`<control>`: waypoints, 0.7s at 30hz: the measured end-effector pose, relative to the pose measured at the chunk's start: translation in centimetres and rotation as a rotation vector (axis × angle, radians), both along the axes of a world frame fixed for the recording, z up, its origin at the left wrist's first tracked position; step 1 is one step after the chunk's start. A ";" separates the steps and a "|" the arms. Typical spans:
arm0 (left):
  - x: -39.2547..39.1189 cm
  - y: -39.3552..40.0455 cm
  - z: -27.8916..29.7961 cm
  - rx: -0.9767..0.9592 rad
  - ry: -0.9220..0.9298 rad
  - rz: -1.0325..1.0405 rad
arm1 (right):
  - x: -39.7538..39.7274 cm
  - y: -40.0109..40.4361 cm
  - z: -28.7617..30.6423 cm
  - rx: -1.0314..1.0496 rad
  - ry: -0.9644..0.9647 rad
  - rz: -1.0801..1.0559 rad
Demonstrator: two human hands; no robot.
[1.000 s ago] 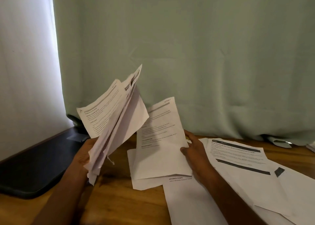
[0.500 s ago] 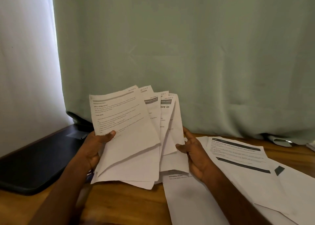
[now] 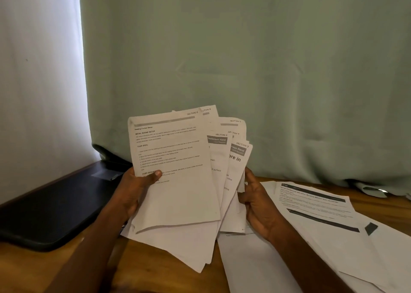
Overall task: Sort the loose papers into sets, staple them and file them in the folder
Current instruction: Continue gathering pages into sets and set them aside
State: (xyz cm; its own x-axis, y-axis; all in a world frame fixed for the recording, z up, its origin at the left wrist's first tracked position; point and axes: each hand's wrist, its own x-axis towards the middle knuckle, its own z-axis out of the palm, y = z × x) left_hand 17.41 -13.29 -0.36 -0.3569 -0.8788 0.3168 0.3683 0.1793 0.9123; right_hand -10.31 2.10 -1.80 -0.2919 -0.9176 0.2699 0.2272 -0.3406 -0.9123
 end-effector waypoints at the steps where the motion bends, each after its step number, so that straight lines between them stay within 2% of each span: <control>1: 0.0 0.0 0.0 0.004 0.003 0.012 | 0.1 0.0 0.1 0.004 0.000 0.001; 8: -0.3 0.3 0.2 0.013 0.004 0.059 | 0.7 0.5 0.7 -0.002 -0.055 0.030; 21: -0.8 0.0 0.0 -0.004 0.020 0.108 | 1.2 1.0 1.3 -0.049 -0.349 0.205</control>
